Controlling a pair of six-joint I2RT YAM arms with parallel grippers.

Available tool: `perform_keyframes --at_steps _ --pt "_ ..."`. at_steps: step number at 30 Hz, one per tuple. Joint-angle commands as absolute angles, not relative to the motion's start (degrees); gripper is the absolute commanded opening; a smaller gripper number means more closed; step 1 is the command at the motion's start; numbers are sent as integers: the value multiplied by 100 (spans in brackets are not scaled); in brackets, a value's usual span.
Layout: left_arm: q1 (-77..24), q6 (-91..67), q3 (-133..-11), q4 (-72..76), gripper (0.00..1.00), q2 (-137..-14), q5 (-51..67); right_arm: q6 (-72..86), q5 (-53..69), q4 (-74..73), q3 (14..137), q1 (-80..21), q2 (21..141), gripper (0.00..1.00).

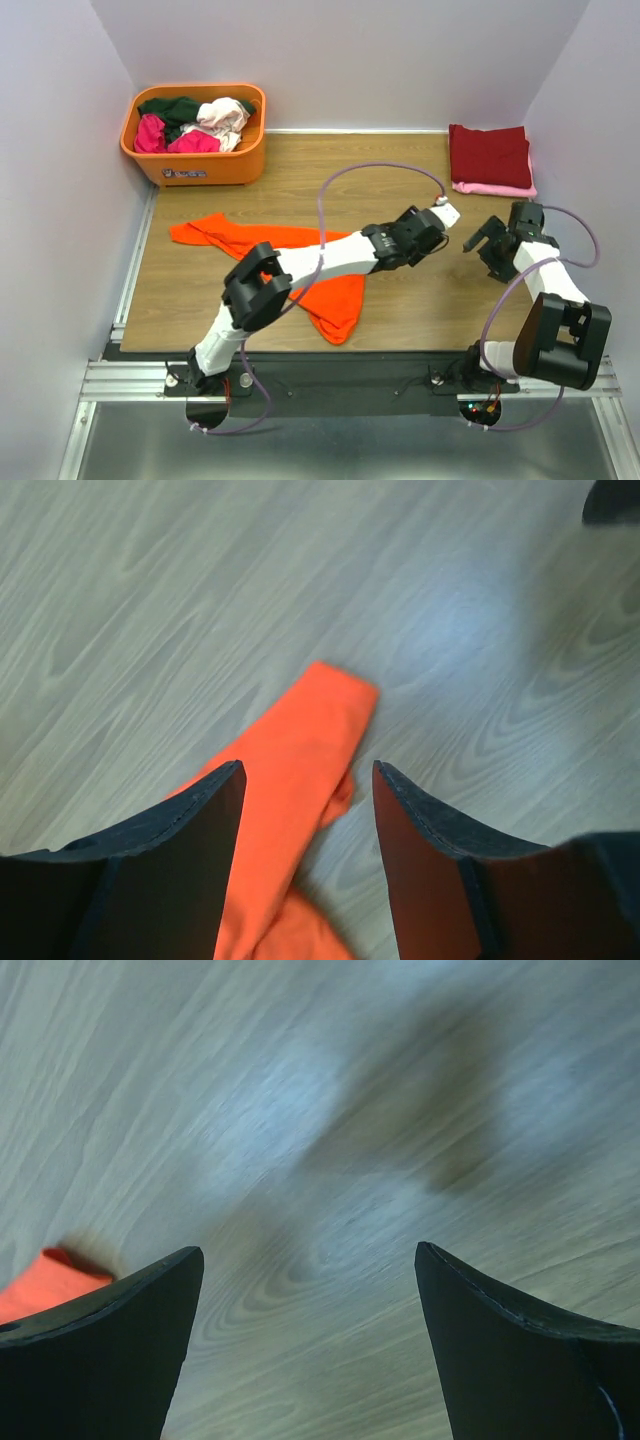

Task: Fold and stack the t-shirts
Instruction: Flatten the tshirt out

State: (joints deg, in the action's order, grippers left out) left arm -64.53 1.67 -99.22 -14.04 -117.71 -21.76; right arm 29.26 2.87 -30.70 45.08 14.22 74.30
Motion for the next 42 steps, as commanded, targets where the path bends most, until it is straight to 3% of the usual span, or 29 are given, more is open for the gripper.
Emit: perform_keyframes --at_steps 1,12,35,37,41,42 --pt "-6416 782 -10730 -1292 63 -12084 -1847 3243 764 -2716 4377 1828 7357 92" --pt "-6425 1019 -11136 -1248 57 -13086 -1292 3269 975 -2654 4333 1881 7207 92" --pt "-6337 1204 -11268 -1564 52 -13676 -2065 3217 1090 -2637 4254 1881 7022 92" --pt "-6337 1248 -11276 -1556 47 -13693 -2048 3217 1090 -2637 4228 1881 6996 92" --pt "-6337 1292 -11347 -1573 19 -13702 -1995 3191 1107 -2637 4210 1872 6961 92" --pt "-6337 1292 -11408 -1608 6 -13685 -2004 3182 1177 -2628 4201 1872 6952 92"
